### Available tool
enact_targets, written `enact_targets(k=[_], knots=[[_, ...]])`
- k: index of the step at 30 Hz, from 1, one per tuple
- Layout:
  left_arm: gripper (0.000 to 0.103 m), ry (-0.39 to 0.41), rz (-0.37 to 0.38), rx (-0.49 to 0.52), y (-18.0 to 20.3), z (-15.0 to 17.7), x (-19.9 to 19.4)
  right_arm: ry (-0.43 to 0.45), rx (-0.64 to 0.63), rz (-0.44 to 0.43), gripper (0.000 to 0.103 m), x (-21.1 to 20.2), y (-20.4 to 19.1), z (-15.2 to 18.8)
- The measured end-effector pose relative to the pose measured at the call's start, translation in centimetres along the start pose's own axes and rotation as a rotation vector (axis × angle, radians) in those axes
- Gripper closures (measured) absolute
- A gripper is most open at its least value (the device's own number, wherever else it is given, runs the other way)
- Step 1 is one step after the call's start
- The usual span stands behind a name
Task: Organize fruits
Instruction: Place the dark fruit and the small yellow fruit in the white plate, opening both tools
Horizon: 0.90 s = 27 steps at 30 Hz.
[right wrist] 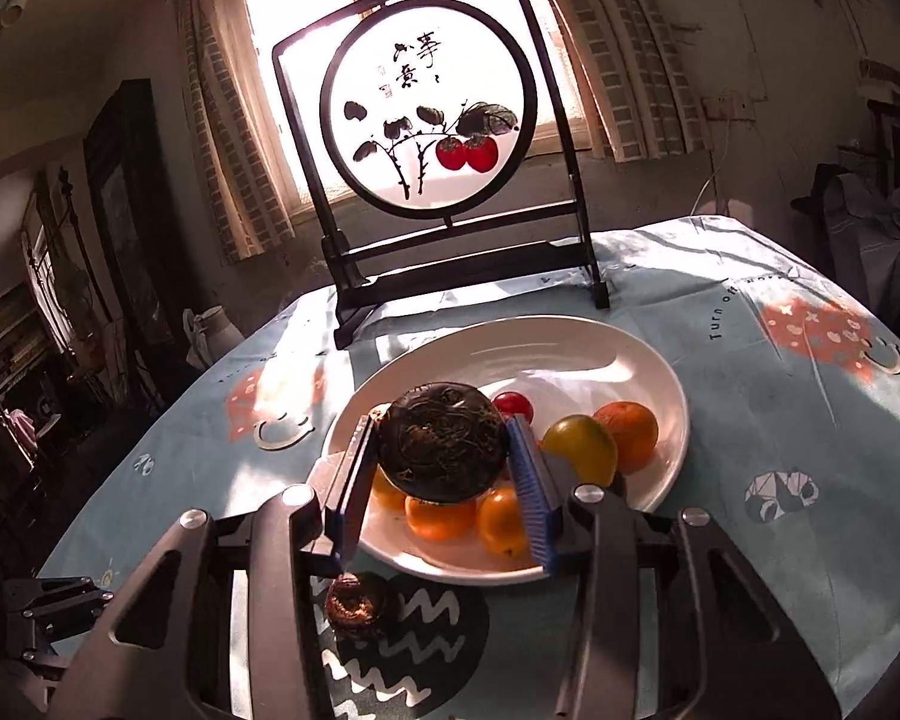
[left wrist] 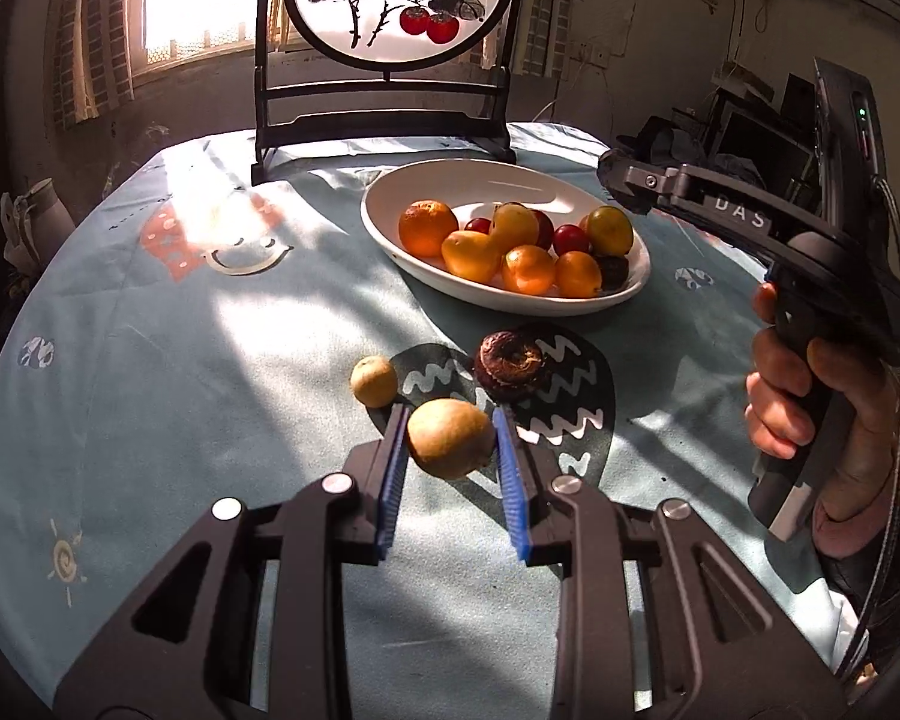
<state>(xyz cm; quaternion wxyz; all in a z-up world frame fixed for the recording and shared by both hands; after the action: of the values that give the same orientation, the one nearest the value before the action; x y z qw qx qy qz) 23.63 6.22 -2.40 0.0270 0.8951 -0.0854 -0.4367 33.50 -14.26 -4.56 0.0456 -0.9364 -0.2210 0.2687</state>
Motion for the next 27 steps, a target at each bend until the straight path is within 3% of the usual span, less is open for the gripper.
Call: enact_targets(k=[4,8,14,19,21,22,25,27], knots=[[0.074,0.03,-0.029,0.028,0.7,-3.2,-0.3,0.004,0.072,0.012,0.059,2.0,2.2,-1.7],[0.074,0.051,-0.046,0.038,1.2,-8.6,1.0,-0.009,0.069,0.008,0.059,3.4,3.4,-2.4],[0.074,0.019,-0.123,0.047,2.3,-15.9,7.1,-0.054,0.092,-0.004,0.059,4.8,5.5,-2.5],[0.074,-0.046,-0.19,0.044,2.6,-18.1,11.7,-0.081,0.076,0.015,0.059,5.9,6.2,-2.5],[0.052,-0.046,-0.246,0.037,2.7,-18.2,12.0,-0.113,0.077,0.008,0.058,6.4,6.3,-2.5],[0.024,-0.021,-0.276,0.03,2.7,-18.1,11.5,-0.12,0.077,0.01,0.055,6.5,6.3,-2.6],[0.012,0.032,-0.304,0.027,2.7,-17.3,9.4,-0.098,0.083,0.011,0.053,5.9,6.2,-2.8],[0.01,0.049,-0.328,0.019,2.5,-16.5,7.8,-0.089,0.08,0.007,0.053,5.4,5.8,-3.0]])
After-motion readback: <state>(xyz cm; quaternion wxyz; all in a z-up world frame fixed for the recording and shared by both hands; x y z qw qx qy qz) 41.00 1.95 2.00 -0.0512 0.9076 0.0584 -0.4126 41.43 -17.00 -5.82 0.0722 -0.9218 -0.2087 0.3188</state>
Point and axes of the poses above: each gripper's, at about its wrist camera, not at the fingertips, and x roughly the way its jaws point, y to its right, z to its underside, the point moved 1 cm from there along x, roughly the way its jaws point, and after that the axes turned 8 degrees about -y, right-handed, at the moved point
